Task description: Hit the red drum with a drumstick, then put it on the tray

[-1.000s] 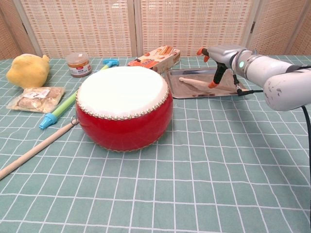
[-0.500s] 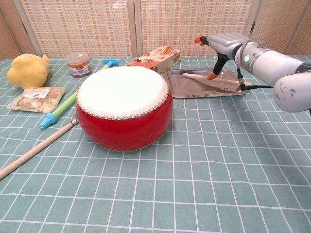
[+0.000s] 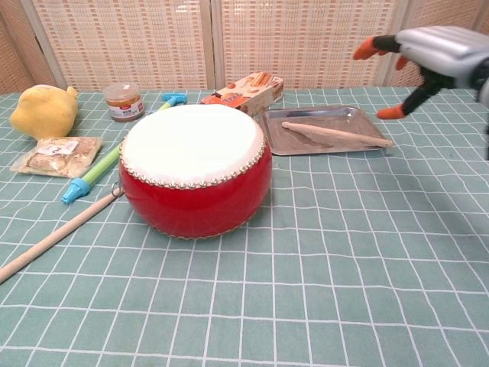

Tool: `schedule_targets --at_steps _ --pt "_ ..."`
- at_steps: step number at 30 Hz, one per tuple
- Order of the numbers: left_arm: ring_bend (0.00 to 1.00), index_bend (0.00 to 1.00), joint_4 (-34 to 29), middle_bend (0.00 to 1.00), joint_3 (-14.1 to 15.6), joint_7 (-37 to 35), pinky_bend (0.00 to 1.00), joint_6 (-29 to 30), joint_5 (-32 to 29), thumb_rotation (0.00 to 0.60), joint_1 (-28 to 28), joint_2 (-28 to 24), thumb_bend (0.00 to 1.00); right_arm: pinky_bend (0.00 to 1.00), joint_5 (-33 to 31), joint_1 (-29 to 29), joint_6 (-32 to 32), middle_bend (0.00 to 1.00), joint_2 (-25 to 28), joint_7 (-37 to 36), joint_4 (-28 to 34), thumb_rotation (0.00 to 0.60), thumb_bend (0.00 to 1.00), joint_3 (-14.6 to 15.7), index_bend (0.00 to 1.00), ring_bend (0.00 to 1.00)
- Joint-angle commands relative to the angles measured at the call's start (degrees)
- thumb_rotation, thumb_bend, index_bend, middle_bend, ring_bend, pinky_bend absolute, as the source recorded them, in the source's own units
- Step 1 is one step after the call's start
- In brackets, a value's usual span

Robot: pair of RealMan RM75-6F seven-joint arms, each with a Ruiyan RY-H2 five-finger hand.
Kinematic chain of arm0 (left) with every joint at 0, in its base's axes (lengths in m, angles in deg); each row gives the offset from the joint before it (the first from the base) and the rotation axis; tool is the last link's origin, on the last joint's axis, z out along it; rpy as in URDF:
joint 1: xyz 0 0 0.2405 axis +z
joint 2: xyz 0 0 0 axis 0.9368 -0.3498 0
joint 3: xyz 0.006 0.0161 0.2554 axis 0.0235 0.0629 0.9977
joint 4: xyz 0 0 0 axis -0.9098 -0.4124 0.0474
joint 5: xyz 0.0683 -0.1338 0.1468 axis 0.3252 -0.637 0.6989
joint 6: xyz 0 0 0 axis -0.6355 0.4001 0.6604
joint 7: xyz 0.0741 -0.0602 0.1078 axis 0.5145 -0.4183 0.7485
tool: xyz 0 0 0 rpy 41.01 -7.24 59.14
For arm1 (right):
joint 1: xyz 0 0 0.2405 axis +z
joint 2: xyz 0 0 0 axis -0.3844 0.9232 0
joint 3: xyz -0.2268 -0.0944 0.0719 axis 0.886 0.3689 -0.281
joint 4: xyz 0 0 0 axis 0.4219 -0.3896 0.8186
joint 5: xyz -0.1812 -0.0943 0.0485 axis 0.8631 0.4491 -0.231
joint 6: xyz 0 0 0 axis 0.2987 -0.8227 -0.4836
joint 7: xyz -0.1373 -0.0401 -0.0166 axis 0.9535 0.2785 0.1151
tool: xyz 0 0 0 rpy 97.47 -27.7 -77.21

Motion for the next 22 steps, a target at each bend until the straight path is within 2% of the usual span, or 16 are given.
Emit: schedule_targets --at_steps 1,8,11,16,22 --pt "0.0 0.0 -0.48 0.0 -0.09 0.42 0.0 0.25 0.37 0.6 -0.25 -0.14 0.24 0.29 3.24 -13.05 -13.37 0.15 12.19 3.79 14.57 0.6 0.21 5.9 0.2 0.14" --pt "0.0 0.0 -1.87 0.0 -0.11 1.7 0.0 0.91 1.21 0.6 -0.64 -0.16 0.25 0.28 9.36 -22.35 -22.71 0.15 14.9 -1.81 17.14 0.6 0.21 11.11 0.19 0.12" --pt "0.0 0.0 -2.37 0.0 -0.16 2.18 0.0 1.18 1.39 0.6 -0.76 -0.23 0.25 0.23 12.09 -25.28 -25.21 0.15 15.51 -5.01 17.36 0.6 0.22 13.03 0.14 0.07" --pt "0.0 0.0 -3.05 0.0 -0.07 2.88 0.0 1.59 1.69 0.6 -0.79 -0.43 0.25 0.1 16.74 -28.06 -25.88 0.13 17.32 -10.67 17.75 0.6 0.24 16.31 0.06 0.0" --pt "0.0 0.0 -3.46 0.0 -0.03 3.39 0.0 1.6 1.69 0.6 -0.96 -0.62 0.25 0.09 18.65 -30.29 -27.18 0.13 17.72 -10.97 18.27 0.6 0.24 16.64 0.05 0.0"
